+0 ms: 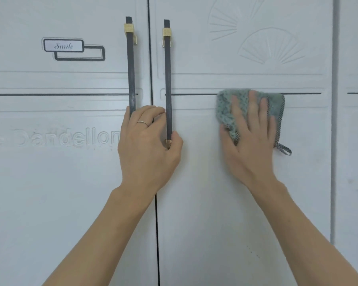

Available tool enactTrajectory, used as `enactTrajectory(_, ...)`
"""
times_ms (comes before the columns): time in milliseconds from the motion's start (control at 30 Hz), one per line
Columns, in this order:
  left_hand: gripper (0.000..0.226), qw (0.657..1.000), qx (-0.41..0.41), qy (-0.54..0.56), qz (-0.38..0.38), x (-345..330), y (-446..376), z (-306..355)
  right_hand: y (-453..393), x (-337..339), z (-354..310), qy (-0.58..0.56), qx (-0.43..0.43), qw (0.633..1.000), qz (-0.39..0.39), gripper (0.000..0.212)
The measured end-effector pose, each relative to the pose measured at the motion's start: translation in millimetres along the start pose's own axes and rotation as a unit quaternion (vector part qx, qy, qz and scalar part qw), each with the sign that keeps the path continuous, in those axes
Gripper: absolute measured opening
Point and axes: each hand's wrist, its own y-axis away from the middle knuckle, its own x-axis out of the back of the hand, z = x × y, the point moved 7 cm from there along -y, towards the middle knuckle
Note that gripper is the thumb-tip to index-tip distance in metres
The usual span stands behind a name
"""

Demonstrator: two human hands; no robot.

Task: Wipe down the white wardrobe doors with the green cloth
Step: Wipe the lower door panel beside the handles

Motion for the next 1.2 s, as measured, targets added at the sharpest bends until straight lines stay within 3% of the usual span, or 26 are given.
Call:
enactTrajectory(167,0.026,1.000,0.010,-0.018,-0.008,-1,4,6,13,-25,-73,0.031,0.170,0.984,-0.034,0.062)
enactTrajectory(300,0.038,0.999,0.019,-0.044,0.001,-6,15,12,16,-20,-54,0.039,0.196,0.979,-0.043,0.059)
enactTrajectory(367,0.042,0.998,0.018,-0.065,-0.005,-10,21,17,12,-9,-16,0.046,0.152,0.987,-0.034,0.060)
enactTrajectory(567,0.048,0.995,0.003,-0.100,-0.009,-12,25,22,11,24,117,0.009,-0.082,0.996,-0.024,0.062)
enactTrajectory(733,0.048,0.995,0.006,-0.097,-0.017,-12,28,20,4,18,92,-0.020,-0.150,0.989,0.000,0.065)
enactTrajectory(800,0.049,0.995,0.003,-0.093,-0.033,-11,28,17,3,10,53,0.007,-0.082,0.997,0.000,0.064)
enactTrajectory(933,0.050,0.995,-0.007,-0.089,-0.045,-9,28,17,23,-18,-36,0.043,0.138,0.988,-0.058,0.063)
enactTrajectory(1033,0.050,0.995,-0.004,-0.087,-0.040,-9,28,17,26,-19,-37,0.055,0.207,0.974,-0.073,0.062)
enactTrajectory(1100,0.050,0.996,-0.004,-0.082,-0.037,-9,28,18,16,-10,-6,0.052,0.172,0.982,-0.053,0.061)
enactTrajectory(1200,0.049,0.996,-0.004,-0.079,-0.038,-8,28,17,2,10,70,0.032,-0.002,0.999,-0.031,0.063)
